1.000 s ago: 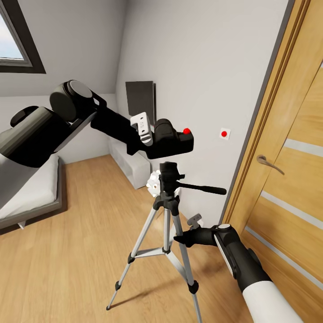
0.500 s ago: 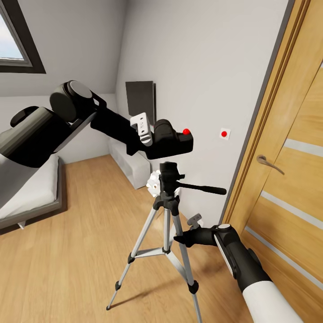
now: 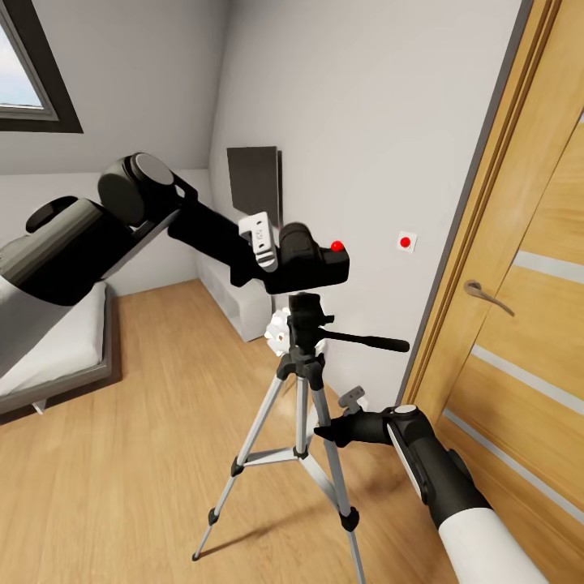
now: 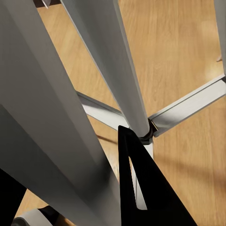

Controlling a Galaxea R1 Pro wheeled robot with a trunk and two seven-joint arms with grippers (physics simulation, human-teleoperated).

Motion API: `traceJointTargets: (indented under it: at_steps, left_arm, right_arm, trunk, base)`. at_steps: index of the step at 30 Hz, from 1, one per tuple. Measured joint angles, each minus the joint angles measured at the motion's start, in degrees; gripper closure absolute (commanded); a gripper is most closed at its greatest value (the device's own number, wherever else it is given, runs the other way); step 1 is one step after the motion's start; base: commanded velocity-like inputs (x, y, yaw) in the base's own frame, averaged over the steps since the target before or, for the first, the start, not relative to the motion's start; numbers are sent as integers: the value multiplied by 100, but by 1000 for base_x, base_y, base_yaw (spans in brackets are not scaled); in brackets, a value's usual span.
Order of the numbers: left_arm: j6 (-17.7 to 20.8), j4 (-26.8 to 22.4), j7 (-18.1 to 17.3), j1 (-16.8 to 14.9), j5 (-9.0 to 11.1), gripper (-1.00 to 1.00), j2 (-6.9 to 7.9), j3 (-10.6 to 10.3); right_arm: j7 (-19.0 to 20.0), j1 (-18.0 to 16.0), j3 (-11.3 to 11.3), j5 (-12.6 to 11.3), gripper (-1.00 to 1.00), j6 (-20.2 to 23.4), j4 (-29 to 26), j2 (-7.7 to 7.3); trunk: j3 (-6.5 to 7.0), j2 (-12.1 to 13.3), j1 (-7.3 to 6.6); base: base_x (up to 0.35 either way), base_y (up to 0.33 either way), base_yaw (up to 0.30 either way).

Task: Attach the digital camera to the camera tripod in the bedroom.

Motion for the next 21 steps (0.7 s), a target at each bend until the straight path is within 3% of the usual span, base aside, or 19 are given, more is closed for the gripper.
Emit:
traceJointTargets:
  at_steps: [21]
  left_arm:
    - [-1, 18, 6, -4, 6, 100, -19, -67]
  right_arm:
    - [0, 1, -3, 2, 100, 1, 0, 0]
  trunk:
    - [0, 0, 0]
  base:
    - [0, 0, 0]
